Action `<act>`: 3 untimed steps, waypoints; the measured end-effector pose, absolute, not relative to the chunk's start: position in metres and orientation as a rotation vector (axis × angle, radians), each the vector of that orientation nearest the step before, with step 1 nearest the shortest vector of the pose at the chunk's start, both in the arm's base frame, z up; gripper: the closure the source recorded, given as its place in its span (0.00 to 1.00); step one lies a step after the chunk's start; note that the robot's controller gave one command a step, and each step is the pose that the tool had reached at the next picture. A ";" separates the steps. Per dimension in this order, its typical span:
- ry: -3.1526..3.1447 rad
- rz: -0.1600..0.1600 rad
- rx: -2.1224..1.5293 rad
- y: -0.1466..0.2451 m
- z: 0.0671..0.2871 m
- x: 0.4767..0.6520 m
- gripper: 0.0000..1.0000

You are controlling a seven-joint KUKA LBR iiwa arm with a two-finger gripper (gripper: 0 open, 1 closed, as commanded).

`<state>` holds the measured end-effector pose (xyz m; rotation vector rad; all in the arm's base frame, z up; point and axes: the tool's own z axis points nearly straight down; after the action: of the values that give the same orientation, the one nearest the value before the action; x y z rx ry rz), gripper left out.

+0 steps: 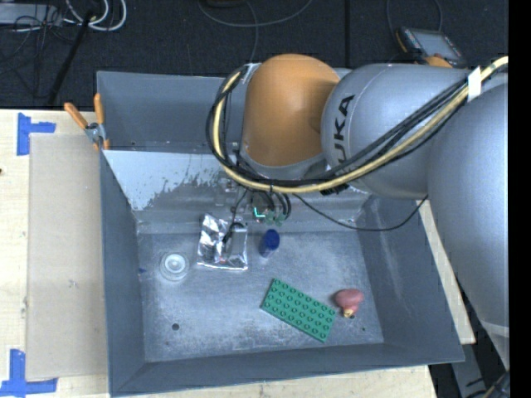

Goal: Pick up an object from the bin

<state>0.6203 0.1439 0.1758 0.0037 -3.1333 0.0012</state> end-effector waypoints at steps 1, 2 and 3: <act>-3.129 0.001 0.200 0.094 0.067 0.602 0.00; -3.135 -0.001 0.197 0.095 0.072 0.604 1.00; -3.146 -0.001 0.219 0.090 0.238 0.623 1.00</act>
Offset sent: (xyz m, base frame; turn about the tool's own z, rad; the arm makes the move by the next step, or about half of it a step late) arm -0.0166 -0.0484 -0.1038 -0.1270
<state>0.6235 0.0896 0.2378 0.2195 -3.1458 -0.0007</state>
